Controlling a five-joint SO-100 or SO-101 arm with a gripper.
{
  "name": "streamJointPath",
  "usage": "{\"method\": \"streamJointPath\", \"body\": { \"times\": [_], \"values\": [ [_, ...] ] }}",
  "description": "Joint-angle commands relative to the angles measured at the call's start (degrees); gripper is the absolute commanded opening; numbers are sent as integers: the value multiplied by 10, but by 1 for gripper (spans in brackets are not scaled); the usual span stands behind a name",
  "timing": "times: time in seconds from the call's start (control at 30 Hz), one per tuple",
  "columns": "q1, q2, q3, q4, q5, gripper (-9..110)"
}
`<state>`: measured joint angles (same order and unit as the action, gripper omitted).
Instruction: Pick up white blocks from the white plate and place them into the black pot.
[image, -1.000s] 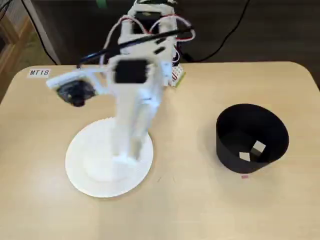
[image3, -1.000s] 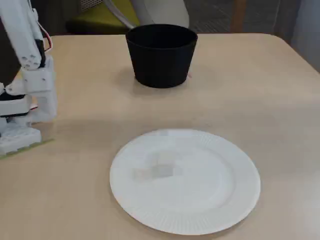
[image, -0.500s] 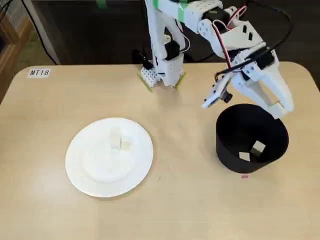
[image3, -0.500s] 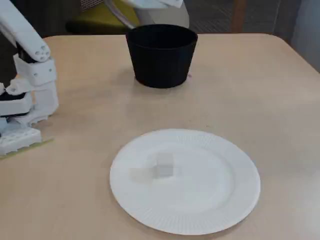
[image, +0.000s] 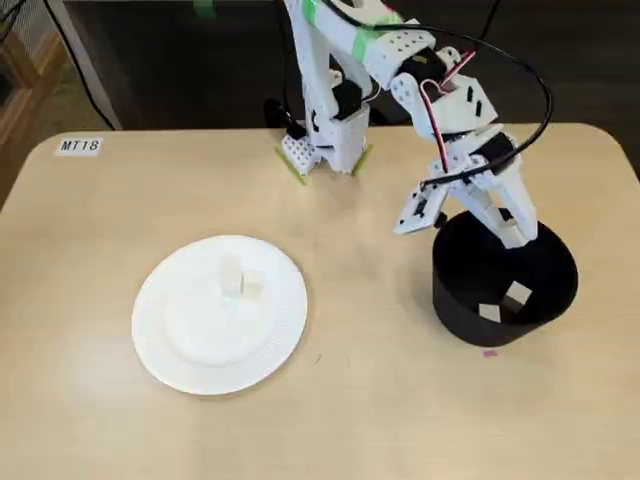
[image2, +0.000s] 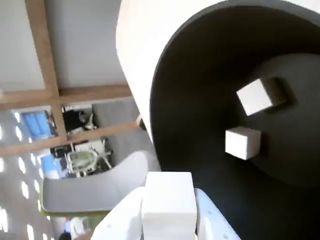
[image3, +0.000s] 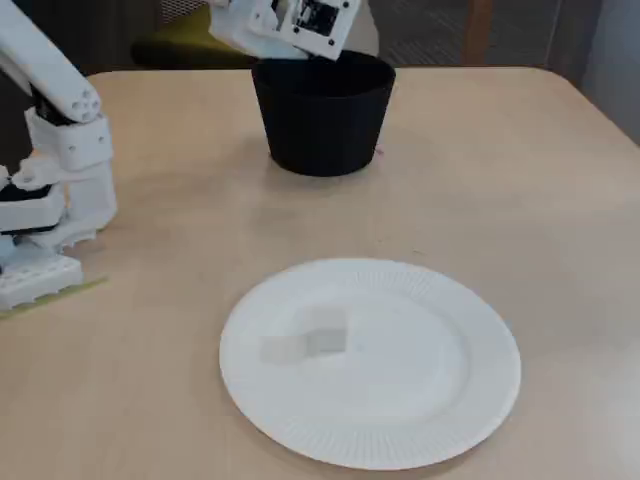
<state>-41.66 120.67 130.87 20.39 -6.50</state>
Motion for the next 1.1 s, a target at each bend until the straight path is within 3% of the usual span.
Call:
{"method": "streamJointPath", "body": {
  "times": [0.0, 0.13, 0.27, 0.33, 0.43, 0.5, 0.73, 0.93, 1.07],
  "values": [
    [5, 16, -3, -11, -1, 10],
    [15, 14, -6, 5, -20, 28],
    [30, 15, -11, 25, -25, 29],
    [37, 17, -11, 29, -24, 25],
    [56, 27, -24, 55, -7, 2],
    [86, 43, -59, 127, -14, -2],
    [337, 31, -232, 425, -61, -2],
    [550, -42, -287, 564, -118, -2],
    [623, -110, -287, 612, -135, -2]
  ]
}}
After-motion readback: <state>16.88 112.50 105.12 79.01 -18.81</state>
